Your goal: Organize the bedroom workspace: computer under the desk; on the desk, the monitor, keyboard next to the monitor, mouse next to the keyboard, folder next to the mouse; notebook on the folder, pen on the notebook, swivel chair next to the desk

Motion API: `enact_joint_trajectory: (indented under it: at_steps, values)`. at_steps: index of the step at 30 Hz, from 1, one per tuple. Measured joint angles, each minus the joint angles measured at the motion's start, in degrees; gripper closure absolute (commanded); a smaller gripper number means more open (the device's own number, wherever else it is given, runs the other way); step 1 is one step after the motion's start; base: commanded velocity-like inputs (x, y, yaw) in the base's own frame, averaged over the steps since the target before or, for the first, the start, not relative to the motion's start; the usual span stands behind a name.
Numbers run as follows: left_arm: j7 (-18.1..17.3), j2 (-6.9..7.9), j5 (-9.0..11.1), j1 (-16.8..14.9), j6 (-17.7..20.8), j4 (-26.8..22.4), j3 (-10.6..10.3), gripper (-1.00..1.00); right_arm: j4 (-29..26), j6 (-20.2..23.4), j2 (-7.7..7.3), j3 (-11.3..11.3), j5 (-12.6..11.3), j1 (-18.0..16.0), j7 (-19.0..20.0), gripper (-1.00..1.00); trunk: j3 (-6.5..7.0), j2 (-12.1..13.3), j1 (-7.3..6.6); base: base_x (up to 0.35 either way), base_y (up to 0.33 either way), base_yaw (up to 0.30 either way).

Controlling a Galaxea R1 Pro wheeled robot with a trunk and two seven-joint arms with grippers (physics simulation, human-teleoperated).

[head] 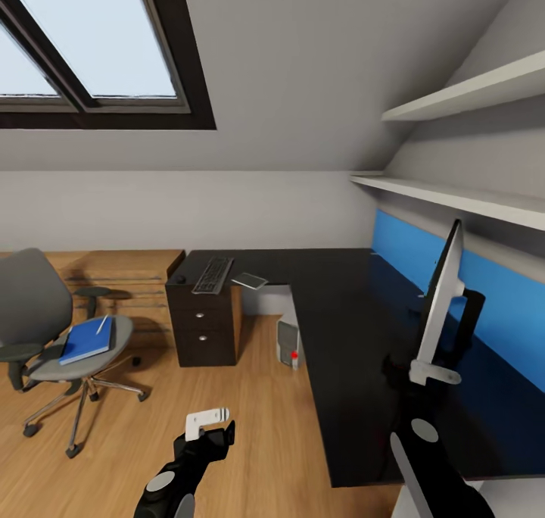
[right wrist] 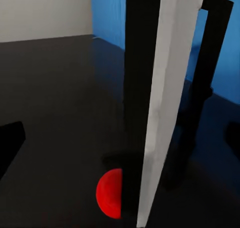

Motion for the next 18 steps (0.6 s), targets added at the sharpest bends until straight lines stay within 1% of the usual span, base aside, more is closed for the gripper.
enact_joint_trajectory:
  at_steps: [7, 12, 14, 16, 18]
  values:
    - [0.0, -0.08, 0.0, 0.0, 0.0, 0.0, -0.1, -1.00, 0.9, -0.1, -0.07, 0.0, 0.1, 0.0, -0.1, -1.00, 0.00, 0.0, -0.01, 0.277, 0.000, 0.000]
    - [0.0, -0.01, 0.0, 0.0, 0.0, 0.0, 0.0, -1.00, 1.2, -0.1, -0.10, -0.3, 0.0, 0.0, -0.8, -1.00, 0.00, 0.0, 0.02, 0.060, 0.000, 0.000]
    - [0.0, -0.04, 0.0, 0.0, 0.0, 0.0, 0.0, -1.00, 1.9, 0.0, -0.13, -0.4, -0.1, 0.0, -2.1, -1.00, 0.00, 0.0, 0.02, 0.015, 0.000, 0.000]
    - [0.0, -0.07, 0.0, 0.0, 0.0, 0.0, 0.0, -1.00, 3.5, 0.1, -0.24, -0.4, -0.2, 0.0, -5.0, -1.00, 0.00, 0.0, 0.03, 0.004, 0.000, 0.000]
    - [0.0, -0.08, 0.0, 0.0, 0.0, 0.0, 0.0, -1.00, 3.9, 0.1, -0.40, -0.5, -0.2, 0.0, -5.7, -1.00, 0.00, 0.0, 0.03, 0.002, 0.000, 0.000]
